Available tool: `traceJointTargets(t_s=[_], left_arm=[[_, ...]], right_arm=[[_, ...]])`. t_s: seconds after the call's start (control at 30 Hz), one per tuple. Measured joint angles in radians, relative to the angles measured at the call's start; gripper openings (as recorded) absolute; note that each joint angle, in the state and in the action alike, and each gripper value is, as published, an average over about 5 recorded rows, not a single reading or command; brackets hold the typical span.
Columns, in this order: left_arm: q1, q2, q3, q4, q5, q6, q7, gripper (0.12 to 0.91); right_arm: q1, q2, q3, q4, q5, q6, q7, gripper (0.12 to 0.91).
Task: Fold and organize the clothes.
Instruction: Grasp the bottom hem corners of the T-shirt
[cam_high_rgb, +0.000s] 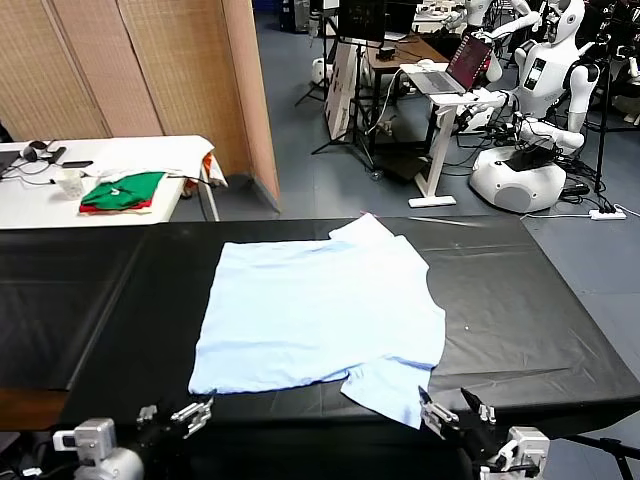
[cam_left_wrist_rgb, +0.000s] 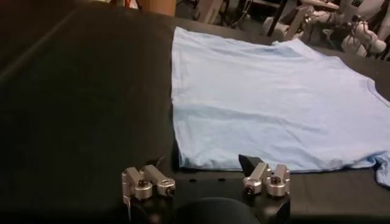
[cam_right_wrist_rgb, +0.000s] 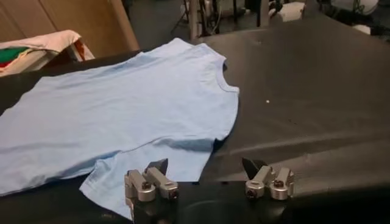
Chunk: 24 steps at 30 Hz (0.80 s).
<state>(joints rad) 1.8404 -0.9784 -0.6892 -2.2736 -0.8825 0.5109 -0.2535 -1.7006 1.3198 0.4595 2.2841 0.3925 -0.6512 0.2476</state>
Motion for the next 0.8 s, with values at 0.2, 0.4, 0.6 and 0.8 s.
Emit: traceJointTargets(t_s=[0.2, 0.4, 0.6, 0.8], left_arm=[[-0.015, -0.007, 0.006, 0.031, 0.000, -0.006, -0.001, 0.907], [-0.025, -0.016, 0.012, 0.047, 0.007, -0.015, 0.002, 0.907], [-0.023, -0.022, 0.015, 0.052, 0.025, -0.017, 0.003, 0.778], [-0.018, -0.024, 0.019, 0.053, 0.035, -0.019, 0.004, 0.433]], right_arm=[[0.006, 0.008, -0.018, -0.018, -0.005, -0.008, 0.011, 0.781], [0.005, 0.009, -0.022, -0.022, -0.002, -0.006, 0.012, 0.528], [-0.007, 0.009, -0.015, -0.009, 0.006, -0.007, 0.014, 0.187], [-0.047, -0.001, -0.002, 0.044, 0.004, -0.017, 0.024, 0.142]])
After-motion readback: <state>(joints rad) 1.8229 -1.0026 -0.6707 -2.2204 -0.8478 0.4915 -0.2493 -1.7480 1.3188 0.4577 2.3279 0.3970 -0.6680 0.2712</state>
